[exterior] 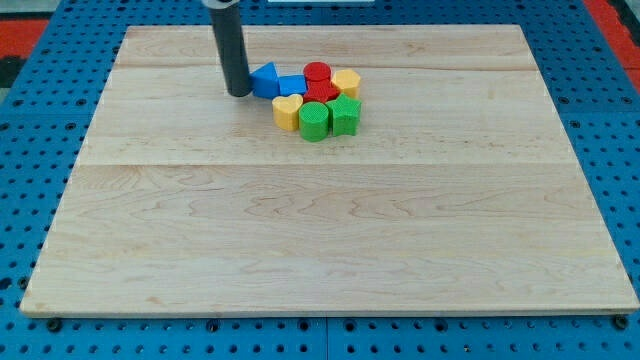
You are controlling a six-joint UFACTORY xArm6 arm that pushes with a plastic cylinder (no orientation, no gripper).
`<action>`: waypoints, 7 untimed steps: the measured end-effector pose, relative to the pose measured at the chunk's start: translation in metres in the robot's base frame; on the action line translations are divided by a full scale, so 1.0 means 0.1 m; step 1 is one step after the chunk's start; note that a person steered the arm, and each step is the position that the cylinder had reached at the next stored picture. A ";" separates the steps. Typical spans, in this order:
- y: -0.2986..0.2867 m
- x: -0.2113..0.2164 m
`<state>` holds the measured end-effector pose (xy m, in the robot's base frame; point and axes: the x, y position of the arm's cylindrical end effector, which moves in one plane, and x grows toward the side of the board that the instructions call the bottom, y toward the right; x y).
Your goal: Place the triangle and hexagon into the group of blocks
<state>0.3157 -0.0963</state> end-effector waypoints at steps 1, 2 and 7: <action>0.47 -0.04; 0.22 -0.17; 1.10 -0.27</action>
<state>0.2891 0.0139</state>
